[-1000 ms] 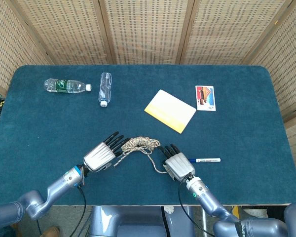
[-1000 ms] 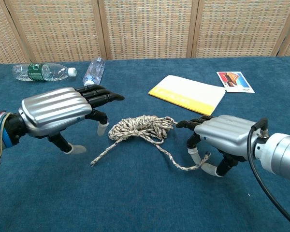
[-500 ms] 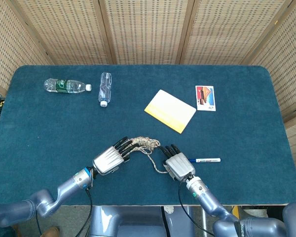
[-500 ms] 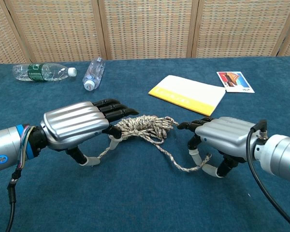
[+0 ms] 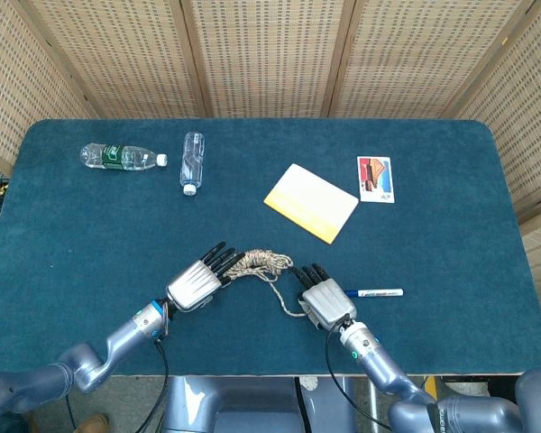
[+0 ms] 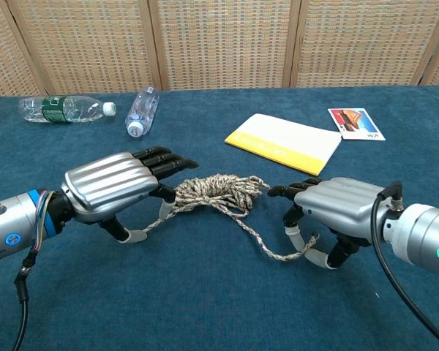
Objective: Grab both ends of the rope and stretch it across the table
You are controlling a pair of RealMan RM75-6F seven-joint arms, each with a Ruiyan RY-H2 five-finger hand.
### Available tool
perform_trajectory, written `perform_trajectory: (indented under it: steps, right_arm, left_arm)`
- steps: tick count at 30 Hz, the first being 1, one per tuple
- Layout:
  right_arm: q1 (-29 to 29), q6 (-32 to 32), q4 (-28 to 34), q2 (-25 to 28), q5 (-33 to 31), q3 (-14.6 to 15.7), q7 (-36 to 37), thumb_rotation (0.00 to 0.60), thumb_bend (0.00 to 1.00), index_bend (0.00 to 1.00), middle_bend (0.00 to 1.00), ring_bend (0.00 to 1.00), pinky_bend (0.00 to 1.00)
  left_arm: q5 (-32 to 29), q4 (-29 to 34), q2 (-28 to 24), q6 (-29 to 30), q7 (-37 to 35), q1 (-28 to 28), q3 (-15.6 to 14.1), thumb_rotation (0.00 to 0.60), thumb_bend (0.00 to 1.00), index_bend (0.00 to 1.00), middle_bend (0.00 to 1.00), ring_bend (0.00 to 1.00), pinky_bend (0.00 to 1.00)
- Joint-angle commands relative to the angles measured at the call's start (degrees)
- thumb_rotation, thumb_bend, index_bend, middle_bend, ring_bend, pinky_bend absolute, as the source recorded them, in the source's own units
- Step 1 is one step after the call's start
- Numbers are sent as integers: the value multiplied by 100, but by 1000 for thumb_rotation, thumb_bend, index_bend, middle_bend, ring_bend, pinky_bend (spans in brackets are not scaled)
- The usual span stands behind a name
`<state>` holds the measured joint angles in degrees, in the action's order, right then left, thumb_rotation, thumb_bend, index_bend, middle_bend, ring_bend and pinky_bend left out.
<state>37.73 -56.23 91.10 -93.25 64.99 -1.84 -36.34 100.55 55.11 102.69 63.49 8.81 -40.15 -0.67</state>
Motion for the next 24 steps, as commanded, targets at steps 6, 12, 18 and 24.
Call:
perform_trajectory:
  steps: [6, 12, 18, 24]
  right_arm:
    - [-8, -22, 14, 22, 2, 14, 18, 600, 434, 589, 0, 0, 0]
    - [-8, -26, 42, 52, 12, 24, 41, 600, 434, 589, 0, 0, 0]
    - [-10, -22, 37, 59, 8, 41, 40, 600, 434, 589, 0, 0, 0]
    - [-3, -10, 16, 35, 7, 48, 48, 600, 434, 589, 0, 0, 0]
  left_arm:
    - [-285, -514, 229, 142, -108, -13, 197, 600, 243, 508, 0, 0, 0]
    - [-605, -252, 171, 128, -453, 79, 296, 600, 246, 477, 0, 0, 0]
    - [-884, 434, -146, 229, -729, 197, 444, 600, 246, 473, 0, 0, 0]
    - [-1635, 1366, -472, -237, -424, 305, 675, 600, 245, 526, 0, 0, 0]
